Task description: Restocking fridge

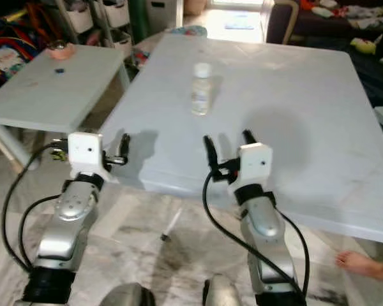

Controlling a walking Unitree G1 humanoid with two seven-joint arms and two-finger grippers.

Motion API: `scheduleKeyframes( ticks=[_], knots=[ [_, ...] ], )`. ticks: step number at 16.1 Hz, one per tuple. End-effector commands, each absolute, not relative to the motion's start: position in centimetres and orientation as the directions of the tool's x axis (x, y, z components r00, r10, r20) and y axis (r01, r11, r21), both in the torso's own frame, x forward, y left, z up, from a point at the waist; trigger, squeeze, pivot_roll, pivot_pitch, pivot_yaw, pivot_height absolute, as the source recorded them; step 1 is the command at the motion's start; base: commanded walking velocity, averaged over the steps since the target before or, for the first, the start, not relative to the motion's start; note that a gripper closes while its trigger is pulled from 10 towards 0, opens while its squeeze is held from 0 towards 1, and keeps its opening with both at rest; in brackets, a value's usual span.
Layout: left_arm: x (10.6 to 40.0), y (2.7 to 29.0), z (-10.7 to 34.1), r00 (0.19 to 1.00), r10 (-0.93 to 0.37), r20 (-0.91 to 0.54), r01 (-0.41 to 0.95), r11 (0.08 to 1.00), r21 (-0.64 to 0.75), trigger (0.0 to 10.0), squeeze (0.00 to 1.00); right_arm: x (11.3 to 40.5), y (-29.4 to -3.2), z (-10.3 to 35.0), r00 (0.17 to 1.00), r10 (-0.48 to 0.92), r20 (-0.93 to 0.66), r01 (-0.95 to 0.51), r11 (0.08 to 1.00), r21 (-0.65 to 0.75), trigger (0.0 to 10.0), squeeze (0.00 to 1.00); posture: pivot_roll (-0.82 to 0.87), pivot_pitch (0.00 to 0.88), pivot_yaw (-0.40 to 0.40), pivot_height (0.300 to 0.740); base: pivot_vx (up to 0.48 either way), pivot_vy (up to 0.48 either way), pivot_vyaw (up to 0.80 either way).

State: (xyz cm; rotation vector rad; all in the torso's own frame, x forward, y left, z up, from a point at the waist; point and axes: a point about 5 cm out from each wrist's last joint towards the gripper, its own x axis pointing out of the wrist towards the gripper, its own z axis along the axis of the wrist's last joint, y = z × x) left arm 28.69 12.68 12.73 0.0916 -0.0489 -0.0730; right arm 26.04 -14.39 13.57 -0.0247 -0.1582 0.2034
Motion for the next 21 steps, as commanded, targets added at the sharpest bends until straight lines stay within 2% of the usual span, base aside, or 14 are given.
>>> scheduleKeyframes(
  ticks=[1, 6, 10, 14, 17, 21],
  knots=[
    [28.6, 11.6, 13.1, 0.991, -0.12, 0.066, 0.113, 0.989, 0.098, 10.0, 0.0, 26.2, -15.0, 13.7, 0.971, 0.181, 0.154, -0.174, 0.983, -0.059, 10.0, 0.0, -0.04, 0.084, 0.029, 0.74, 0.48, 0.0, 0.0],
    [28.2, 11.4, 12.8, 0.989, -0.135, 0.058, 0.129, 0.987, 0.097, 10.0, 0.0, 26.5, -15.0, 13.7, 0.974, 0.167, 0.152, -0.161, 0.985, -0.054, 10.0, 0.0, -0.04, 0.089, 0.026, 0.74, 0.469, 0.0, 0.0],
    [28.2, 11.2, 12.8, 0.988, -0.144, 0.061, 0.138, 0.986, 0.095, 10.0, 0.0, 26.6, -15.0, 13.7, 0.976, 0.155, 0.154, -0.147, 0.987, -0.061, 10.0, 0.0, -0.04, 0.089, 0.028, 0.74, 0.463, 0.0, -0.76],
    [28.3, 11.4, 12.8, 0.99, -0.127, 0.057, 0.122, 0.989, 0.086, 10.0, 0.0, 26.6, -14.8, 13.6, 0.974, 0.163, 0.154, -0.154, 0.985, -0.073, 10.0, 0.0, -0.03, 0.096, 0.026, 0.74, 0.451, 0.0, 0.0],
    [28.4, 11.9, 13.1, 0.991, -0.113, 0.068, 0.107, 0.99, 0.092, 10.0, 0.0, 26.8, -14.5, 13.8, 0.97, 0.182, 0.161, -0.169, 0.982, -0.088, 10.0, 0.0, -0.03, 0.117, 0.032, 0.74, 0.101, 0.0, 0.0],
    [27.6, 13.8, 13.1, 0.997, -0.035, 0.068, 0.027, 0.993, 0.113, 10.0, 0.0, 27.0, -13.2, 14.1, 0.95, 0.261, 0.171, -0.248, 0.964, -0.091, 10.0, 0.0, -0.02, 0.146, 0.02, 0.74, 0.0, 0.0, 0.0]
  ],
)
